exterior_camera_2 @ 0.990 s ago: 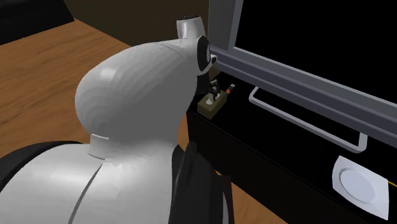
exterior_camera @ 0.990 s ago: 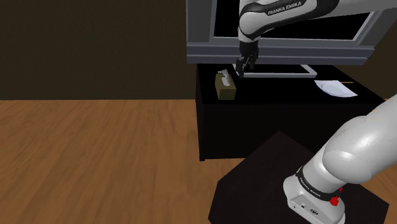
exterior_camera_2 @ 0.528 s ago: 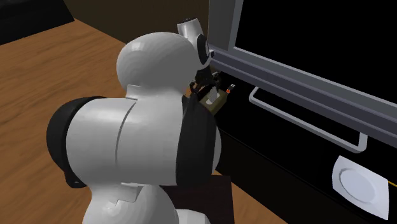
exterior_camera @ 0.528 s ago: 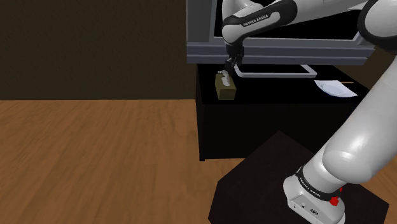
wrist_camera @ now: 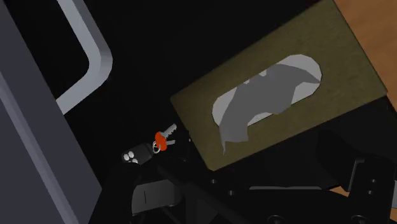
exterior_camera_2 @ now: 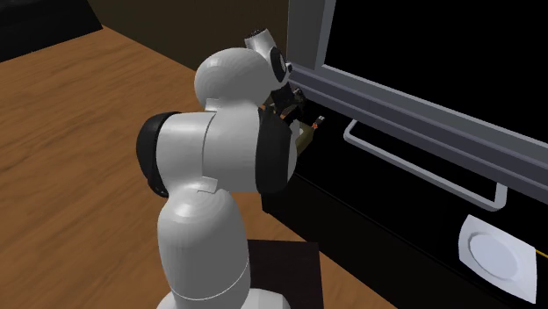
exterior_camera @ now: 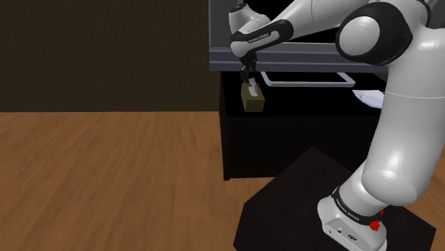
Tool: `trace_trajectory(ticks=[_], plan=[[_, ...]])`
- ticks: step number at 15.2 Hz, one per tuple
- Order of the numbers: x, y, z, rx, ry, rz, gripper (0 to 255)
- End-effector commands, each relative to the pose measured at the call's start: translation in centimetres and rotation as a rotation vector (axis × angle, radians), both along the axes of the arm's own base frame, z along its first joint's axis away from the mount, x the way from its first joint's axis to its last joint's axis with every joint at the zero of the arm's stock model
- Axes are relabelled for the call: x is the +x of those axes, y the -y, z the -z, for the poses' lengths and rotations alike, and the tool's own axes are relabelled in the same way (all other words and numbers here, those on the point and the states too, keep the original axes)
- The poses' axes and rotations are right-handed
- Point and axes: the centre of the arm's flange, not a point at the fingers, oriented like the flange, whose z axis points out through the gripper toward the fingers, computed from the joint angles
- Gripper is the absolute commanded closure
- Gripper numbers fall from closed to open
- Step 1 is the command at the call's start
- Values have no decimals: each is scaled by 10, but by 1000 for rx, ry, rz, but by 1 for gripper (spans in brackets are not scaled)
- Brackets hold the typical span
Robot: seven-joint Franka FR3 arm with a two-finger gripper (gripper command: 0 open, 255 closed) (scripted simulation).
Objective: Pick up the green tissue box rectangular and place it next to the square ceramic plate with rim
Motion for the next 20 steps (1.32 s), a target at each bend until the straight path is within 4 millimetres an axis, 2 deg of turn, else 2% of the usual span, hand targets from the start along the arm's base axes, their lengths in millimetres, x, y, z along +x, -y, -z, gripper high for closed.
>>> trace_trajectory(ticks=[1, 8, 16, 17, 20], plan=[[14, 2, 7, -18, 0, -22, 0], [14, 18, 43, -18, 0, -22, 0], [14, 18, 43, -18, 0, -22, 0], [14, 18, 43, -18, 0, -22, 255], [14, 18, 44, -18, 0, -22, 255]])
